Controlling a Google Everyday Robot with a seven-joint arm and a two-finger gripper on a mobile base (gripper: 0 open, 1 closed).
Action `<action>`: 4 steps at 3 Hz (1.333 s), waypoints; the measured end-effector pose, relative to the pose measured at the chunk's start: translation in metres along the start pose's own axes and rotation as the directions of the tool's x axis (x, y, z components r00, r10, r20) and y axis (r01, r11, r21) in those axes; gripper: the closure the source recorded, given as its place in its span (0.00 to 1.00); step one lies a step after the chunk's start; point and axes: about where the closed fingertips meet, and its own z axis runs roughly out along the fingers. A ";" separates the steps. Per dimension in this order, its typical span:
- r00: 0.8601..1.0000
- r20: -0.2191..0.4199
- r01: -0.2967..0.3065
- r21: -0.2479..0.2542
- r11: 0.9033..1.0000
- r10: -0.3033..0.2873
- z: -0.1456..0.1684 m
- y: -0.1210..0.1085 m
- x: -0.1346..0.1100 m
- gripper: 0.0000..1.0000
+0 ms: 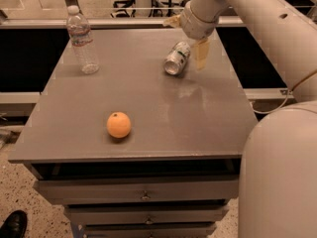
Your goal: Pick 7up can
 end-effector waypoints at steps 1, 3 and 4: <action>0.991 -0.066 0.111 -0.031 0.993 -0.113 0.011 -0.005 0.012 0.00; 0.965 -0.136 0.203 -0.145 0.968 -0.223 0.037 -0.014 0.036 0.01; 0.963 -0.133 0.207 -0.188 0.960 -0.234 0.043 -0.009 0.040 0.01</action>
Offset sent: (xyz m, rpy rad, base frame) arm 0.0583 -0.0099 -0.0070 -0.3029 -0.0977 0.1550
